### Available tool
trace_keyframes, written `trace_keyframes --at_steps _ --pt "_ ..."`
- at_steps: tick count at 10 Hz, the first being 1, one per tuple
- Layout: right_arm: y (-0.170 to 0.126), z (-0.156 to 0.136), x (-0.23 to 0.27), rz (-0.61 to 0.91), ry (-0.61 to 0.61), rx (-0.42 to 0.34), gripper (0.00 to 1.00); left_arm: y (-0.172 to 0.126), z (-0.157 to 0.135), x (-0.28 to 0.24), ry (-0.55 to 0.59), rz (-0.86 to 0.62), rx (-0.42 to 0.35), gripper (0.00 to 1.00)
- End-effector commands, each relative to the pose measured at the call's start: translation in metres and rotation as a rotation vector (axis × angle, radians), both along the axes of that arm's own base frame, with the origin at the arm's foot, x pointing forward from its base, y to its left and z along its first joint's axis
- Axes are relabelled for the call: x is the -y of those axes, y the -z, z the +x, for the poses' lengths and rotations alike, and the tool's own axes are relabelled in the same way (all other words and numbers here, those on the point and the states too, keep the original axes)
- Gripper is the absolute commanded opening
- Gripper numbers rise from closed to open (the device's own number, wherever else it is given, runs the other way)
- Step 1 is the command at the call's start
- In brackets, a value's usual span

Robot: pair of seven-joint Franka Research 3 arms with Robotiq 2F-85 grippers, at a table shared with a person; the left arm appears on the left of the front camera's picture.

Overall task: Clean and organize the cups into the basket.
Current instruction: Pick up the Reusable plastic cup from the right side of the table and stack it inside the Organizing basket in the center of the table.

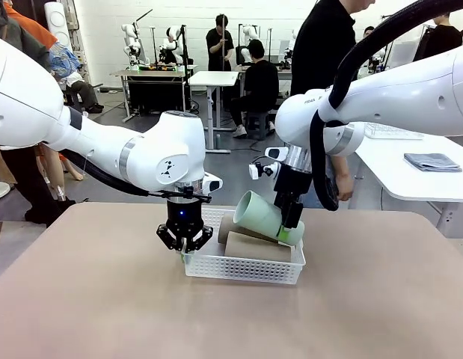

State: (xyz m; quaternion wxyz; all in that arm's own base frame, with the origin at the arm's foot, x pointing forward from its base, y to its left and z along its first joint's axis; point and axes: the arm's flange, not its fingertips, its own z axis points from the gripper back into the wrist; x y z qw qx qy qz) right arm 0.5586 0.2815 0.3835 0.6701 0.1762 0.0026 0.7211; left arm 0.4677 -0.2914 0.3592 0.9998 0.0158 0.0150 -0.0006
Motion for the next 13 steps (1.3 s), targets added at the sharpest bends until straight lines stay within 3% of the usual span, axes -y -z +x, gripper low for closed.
trace_keyframes --at_steps 1,4,8,10,11,13 --pt "0.002 0.009 0.001 -0.003 -0.020 0.004 0.81 -0.001 0.001 -0.002 0.007 0.001 0.001 0.00" --pt "0.005 0.010 0.003 0.007 -0.016 -0.001 1.00 -0.001 0.001 -0.002 0.007 0.001 0.001 0.00" --pt "-0.025 -0.004 0.016 0.111 -0.017 0.033 1.00 -0.001 0.001 -0.002 0.007 0.001 0.001 0.00" --pt "-0.069 -0.019 0.072 0.359 -0.004 0.073 1.00 -0.001 0.001 -0.002 0.007 0.001 0.001 0.00" --pt "-0.093 -0.031 0.128 0.598 0.024 0.082 1.00 -0.001 0.001 -0.002 0.007 0.001 0.001 0.00" --pt "-0.103 -0.065 0.220 0.902 0.041 0.139 1.00 -0.001 0.001 -0.002 0.007 0.001 0.001 0.00"
